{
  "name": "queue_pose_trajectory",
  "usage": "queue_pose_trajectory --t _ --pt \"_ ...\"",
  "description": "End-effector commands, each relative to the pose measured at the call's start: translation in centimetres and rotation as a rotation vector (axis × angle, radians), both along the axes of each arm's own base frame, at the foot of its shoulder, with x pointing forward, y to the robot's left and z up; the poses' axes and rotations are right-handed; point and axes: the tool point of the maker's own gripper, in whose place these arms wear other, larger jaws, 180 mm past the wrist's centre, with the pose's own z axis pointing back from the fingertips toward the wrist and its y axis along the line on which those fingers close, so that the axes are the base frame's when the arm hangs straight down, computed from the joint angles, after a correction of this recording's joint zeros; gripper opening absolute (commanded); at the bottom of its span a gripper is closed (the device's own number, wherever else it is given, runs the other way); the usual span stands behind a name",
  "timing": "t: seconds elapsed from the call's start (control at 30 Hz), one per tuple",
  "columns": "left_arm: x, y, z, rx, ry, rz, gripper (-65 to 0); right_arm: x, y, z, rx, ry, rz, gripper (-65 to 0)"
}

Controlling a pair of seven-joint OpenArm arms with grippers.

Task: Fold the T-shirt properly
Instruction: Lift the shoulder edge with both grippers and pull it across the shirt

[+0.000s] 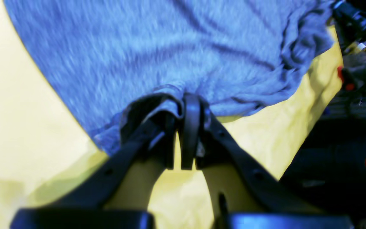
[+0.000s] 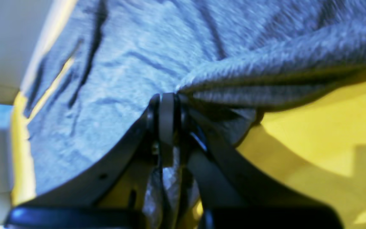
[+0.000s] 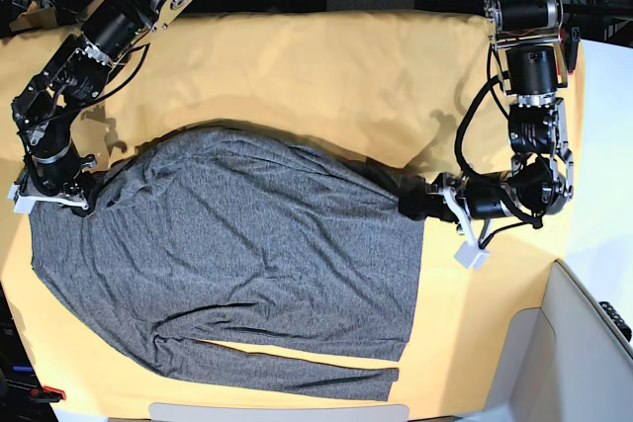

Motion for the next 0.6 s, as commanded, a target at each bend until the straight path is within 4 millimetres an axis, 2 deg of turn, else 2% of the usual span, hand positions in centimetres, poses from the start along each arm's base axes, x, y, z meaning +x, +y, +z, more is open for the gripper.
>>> queue_pose_trajectory --t 0.0,0.17,0.37,0.57 --pt "1.3 0.4 1.8 -0.014 -0.057 0.016 -64.9 0.9 -1.2 2.1 -0.042 -0.067 -0.024 -65.0" --pt "2.1 1.7 2.2 -0.014 -0.091 0.064 -64.9 1.0 -2.1 1.4 -0.061 -0.077 -0.065 -65.0" --pt "2.2 4.1 0.0 -0.029 -0.029 0.15 -64.9 1.1 -2.3 1.1 -0.062 -0.085 -0.082 -65.0" --pt "2.2 4.3 -0.5 -0.036 -0.016 0.163 -64.9 1.2 -2.4 1.2 -0.062 -0.088 -0.083 -65.0"
